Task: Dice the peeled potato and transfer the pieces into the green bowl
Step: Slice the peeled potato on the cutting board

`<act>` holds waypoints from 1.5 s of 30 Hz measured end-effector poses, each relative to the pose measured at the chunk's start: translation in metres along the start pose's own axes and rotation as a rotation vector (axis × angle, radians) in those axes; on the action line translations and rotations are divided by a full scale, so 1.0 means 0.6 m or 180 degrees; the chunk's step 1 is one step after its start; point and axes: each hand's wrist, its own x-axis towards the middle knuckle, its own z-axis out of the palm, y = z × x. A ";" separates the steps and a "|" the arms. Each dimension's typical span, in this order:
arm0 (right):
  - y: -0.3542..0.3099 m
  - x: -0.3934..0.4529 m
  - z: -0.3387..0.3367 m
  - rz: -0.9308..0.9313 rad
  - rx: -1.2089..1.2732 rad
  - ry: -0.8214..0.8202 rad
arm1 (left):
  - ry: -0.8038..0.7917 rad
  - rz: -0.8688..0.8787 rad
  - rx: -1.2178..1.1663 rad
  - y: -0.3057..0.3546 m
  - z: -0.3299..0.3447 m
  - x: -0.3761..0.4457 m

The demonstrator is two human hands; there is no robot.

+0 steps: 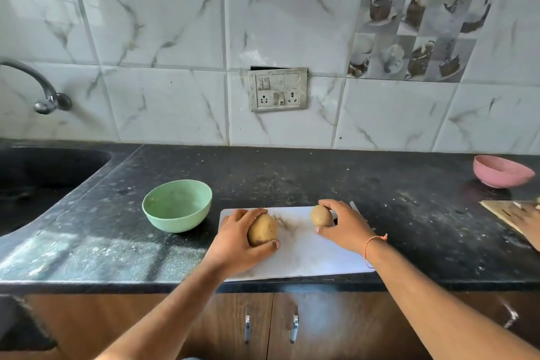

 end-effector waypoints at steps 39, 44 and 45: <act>0.001 -0.030 -0.094 0.0430 -0.2775 -0.0060 | -0.1163 -0.0536 -0.0315 0.002 -0.057 0.018; 0.013 -0.029 -0.089 0.0412 -0.2829 -0.0055 | -0.1245 -0.0465 -0.0263 -0.008 -0.055 0.020; 0.015 -0.031 -0.090 0.0422 -0.2818 -0.0059 | -0.1281 -0.0455 -0.0212 -0.009 -0.055 0.022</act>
